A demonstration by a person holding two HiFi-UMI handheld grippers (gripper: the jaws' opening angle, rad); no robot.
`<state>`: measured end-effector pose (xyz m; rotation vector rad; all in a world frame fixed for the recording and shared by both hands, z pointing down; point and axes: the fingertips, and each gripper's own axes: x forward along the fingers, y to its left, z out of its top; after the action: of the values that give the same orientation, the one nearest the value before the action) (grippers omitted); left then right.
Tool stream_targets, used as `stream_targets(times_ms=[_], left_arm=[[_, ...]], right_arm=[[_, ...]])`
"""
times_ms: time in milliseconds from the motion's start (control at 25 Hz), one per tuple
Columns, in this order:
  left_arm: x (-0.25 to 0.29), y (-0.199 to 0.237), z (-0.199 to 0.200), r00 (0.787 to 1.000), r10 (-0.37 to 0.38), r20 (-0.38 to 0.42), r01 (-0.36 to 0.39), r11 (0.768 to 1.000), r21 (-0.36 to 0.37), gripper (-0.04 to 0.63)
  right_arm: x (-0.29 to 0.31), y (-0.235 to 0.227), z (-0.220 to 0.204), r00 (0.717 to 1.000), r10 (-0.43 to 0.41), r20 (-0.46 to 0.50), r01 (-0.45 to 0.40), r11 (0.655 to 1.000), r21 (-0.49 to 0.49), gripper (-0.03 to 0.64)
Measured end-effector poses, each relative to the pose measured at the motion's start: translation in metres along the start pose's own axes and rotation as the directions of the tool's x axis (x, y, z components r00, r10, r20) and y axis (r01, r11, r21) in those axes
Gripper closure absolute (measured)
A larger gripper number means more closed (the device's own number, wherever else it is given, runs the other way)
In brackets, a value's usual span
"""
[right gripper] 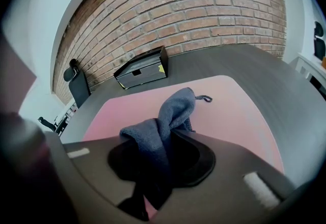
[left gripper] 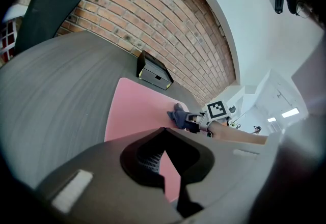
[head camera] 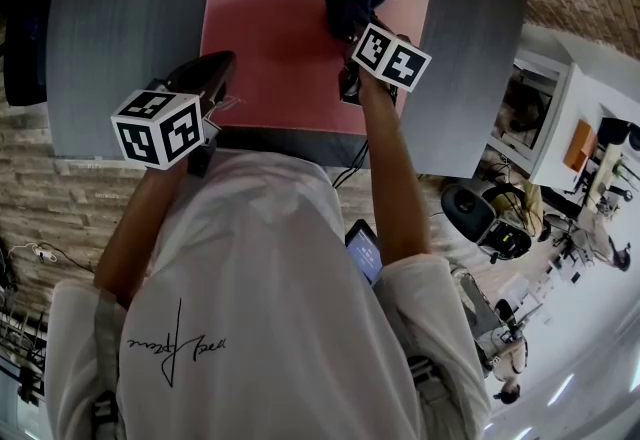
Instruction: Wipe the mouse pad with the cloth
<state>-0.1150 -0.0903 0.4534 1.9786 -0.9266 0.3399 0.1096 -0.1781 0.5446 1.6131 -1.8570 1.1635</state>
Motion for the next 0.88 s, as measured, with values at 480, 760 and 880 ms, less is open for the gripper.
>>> stream_targets(times_ms=[480, 760, 880], left_arm=[[-0.001, 0.003, 0.001, 1.0, 0.001, 0.003, -0.001, 1.0, -0.007, 0.583], [-0.002, 0.004, 0.002, 1.0, 0.0, 0.008, 0.001, 1.0, -0.01, 0.583], [-0.003, 0.005, 0.003, 1.0, 0.001, 0.01, -0.001, 1.0, -0.013, 0.583]], right_arm=[[0.01, 0.03, -0.004, 1.0, 0.026, -0.001, -0.026, 0.999, -0.018, 0.526], [0.016, 0.05, -0.006, 0.999, 0.049, -0.014, -0.05, 0.998, -0.049, 0.526], [0.018, 0.057, -0.007, 0.998, 0.054, -0.016, -0.055, 0.997, -0.059, 0.526]])
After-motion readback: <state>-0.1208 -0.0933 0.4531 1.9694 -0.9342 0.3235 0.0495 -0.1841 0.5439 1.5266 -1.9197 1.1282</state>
